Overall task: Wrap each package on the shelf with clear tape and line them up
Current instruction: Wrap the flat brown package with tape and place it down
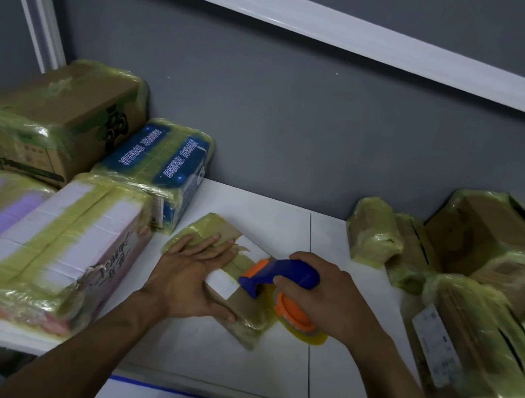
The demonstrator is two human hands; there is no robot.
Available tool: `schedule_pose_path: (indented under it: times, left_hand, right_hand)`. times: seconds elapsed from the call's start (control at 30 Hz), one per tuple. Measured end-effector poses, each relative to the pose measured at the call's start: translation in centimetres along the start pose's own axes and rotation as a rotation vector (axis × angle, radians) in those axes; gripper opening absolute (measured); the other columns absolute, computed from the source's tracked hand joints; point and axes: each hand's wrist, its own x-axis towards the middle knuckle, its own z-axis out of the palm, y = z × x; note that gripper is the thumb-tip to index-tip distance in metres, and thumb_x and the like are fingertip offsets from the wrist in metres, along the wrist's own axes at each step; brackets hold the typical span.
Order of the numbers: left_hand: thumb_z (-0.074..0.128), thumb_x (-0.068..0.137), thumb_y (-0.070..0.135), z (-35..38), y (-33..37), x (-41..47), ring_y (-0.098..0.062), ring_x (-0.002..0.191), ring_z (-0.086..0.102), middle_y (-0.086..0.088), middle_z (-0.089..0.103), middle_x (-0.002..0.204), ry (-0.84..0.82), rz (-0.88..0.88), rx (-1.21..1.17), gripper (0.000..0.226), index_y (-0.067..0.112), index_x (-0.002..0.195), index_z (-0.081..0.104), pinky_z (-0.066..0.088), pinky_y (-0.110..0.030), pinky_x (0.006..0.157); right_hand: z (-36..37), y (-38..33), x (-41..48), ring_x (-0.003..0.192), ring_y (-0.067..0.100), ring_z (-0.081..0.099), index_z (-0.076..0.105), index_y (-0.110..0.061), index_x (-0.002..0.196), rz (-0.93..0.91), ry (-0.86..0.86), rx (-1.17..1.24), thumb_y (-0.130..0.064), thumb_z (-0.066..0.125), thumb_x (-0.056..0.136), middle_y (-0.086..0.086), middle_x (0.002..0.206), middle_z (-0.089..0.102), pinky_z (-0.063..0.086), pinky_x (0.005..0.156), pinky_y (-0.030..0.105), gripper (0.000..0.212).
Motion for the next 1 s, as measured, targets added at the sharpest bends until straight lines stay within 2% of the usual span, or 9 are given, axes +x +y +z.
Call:
schedule_pose_path:
  times: [0.1,0.23,0.4,0.5,0.63,0.7,0.73,0.9,1.0]
  left_hand:
    - [0.036,0.045,0.112,0.2,1.0,0.2,0.000,0.153,-0.007,0.030,-0.003,0.163,-0.013,0.020,-0.019,0.132,0.046,0.157,0.013,-0.011,-0.044,0.124]
    - [0.038,0.048,0.110,1.2,2.0,0.0,0.000,0.153,0.008,0.028,0.015,0.161,0.021,0.027,-0.075,0.126,0.040,0.153,0.038,0.001,-0.050,0.125]
    - [0.040,0.051,0.109,1.5,1.3,0.1,0.001,0.151,0.015,0.030,0.021,0.158,0.065,0.037,-0.072,0.120,0.041,0.149,0.043,0.010,-0.047,0.126]
    - [0.042,0.051,0.108,1.8,1.2,0.2,0.002,0.151,0.017,0.029,0.025,0.159,0.082,0.057,-0.083,0.118,0.042,0.149,0.044,0.011,-0.046,0.125]
    - [0.041,0.051,0.108,1.9,1.1,0.7,0.004,0.151,0.016,0.029,0.027,0.159,0.072,0.067,-0.086,0.118,0.042,0.147,0.047,0.011,-0.044,0.125]
    - [0.042,0.050,0.109,1.8,1.0,0.9,0.005,0.151,0.013,0.029,0.025,0.159,0.039,0.074,-0.077,0.119,0.043,0.149,0.043,0.004,-0.041,0.125]
    - [0.042,0.049,0.109,1.9,1.0,1.1,0.006,0.151,0.010,0.030,0.023,0.160,0.024,0.080,-0.068,0.120,0.044,0.150,0.041,0.000,-0.039,0.125]
    - [0.045,0.046,0.109,1.5,0.8,2.0,0.012,0.149,-0.001,0.037,0.016,0.158,-0.036,0.109,-0.083,0.126,0.044,0.153,0.035,-0.011,-0.040,0.124]
    - [0.053,0.046,0.104,0.3,0.2,3.0,0.014,0.148,-0.006,0.041,0.010,0.157,-0.103,0.155,-0.150,0.129,0.041,0.156,0.030,-0.023,-0.039,0.120]
  right_hand:
    - [0.0,0.1,-0.1,0.103,0.011,0.060,0.056,-0.038,0.128,0.015,0.002,0.030,-0.047,0.070,0.093,-0.014,0.114,0.061,0.049,0.086,0.024,0.039]
    - [0.2,0.5,-0.3,0.105,0.009,0.058,0.054,-0.040,0.131,0.025,0.001,0.066,-0.050,0.070,0.092,-0.016,0.117,0.058,0.046,0.081,0.020,0.044]
    - [0.3,0.7,-0.6,0.102,0.008,0.059,0.051,-0.048,0.124,0.009,0.016,0.088,-0.054,0.072,0.089,-0.023,0.111,0.057,0.045,0.075,0.014,0.042]
    - [-0.2,1.0,-1.1,0.096,-0.001,0.060,0.052,-0.053,0.118,0.017,0.031,0.124,-0.057,0.073,0.087,-0.033,0.104,0.057,0.044,0.070,0.009,0.037]
    - [-1.2,1.3,-2.2,0.096,-0.023,0.054,0.051,-0.067,0.104,-0.003,0.045,0.123,-0.059,0.073,0.086,-0.049,0.098,0.057,0.043,0.062,-0.002,0.030]
    - [-1.5,1.3,-2.7,0.098,-0.025,0.052,0.048,-0.077,0.099,-0.011,0.037,0.117,-0.057,0.073,0.087,-0.054,0.100,0.053,0.043,0.064,-0.002,0.035]
    - [-1.6,1.4,-2.8,0.097,-0.021,0.055,0.048,-0.077,0.099,-0.003,0.039,0.118,-0.056,0.074,0.087,-0.051,0.099,0.055,0.044,0.063,-0.001,0.035]
    - [-0.6,1.7,-2.9,0.087,-0.005,0.060,0.055,-0.055,0.101,0.050,0.041,0.098,-0.053,0.071,0.089,-0.032,0.091,0.060,0.044,0.069,0.008,0.021]
    - [0.2,1.3,-2.6,0.086,-0.001,0.058,0.052,-0.048,0.114,0.058,0.049,0.069,-0.053,0.067,0.092,-0.028,0.093,0.057,0.044,0.071,0.014,0.027]
